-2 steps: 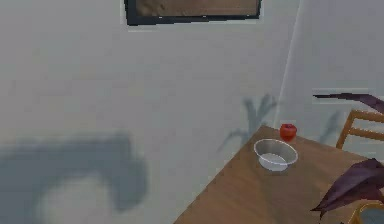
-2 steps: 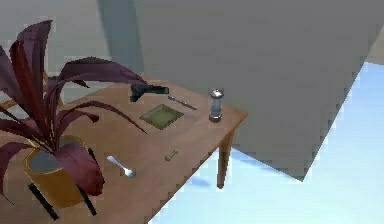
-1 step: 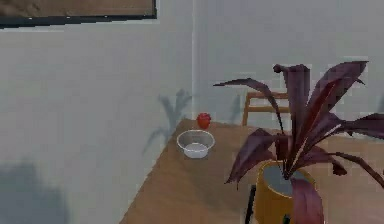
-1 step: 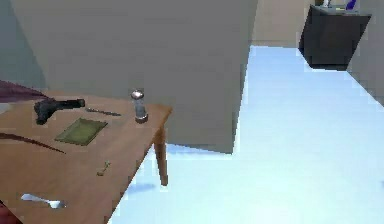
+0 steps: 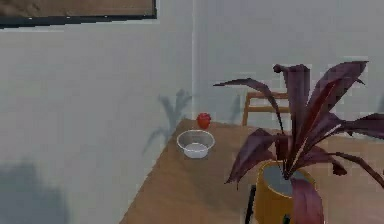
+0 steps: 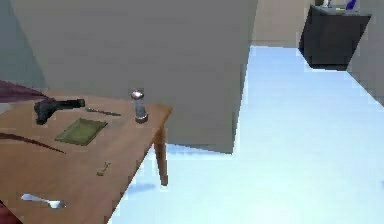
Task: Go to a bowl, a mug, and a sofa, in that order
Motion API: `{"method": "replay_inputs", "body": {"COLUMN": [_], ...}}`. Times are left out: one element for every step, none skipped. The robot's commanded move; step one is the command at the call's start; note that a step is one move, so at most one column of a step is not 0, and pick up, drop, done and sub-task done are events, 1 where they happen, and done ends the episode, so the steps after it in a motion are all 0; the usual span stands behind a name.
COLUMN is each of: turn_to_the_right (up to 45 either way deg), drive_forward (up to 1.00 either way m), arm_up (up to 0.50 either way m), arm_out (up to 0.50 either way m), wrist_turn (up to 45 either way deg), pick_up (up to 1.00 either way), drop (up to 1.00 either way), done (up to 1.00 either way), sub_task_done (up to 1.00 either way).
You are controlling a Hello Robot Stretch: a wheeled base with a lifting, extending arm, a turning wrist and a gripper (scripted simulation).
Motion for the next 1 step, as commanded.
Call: {"method": "replay_inputs", "body": {"turn_to_the_right": [45.0], "drive_forward": [0.00], "arm_up": [0.00], "arm_out": [0.00], "wrist_turn": [0.0], "pick_up": [0.00], "drop": [0.00], "done": [0.00], "sub_task_done": [0.00]}}
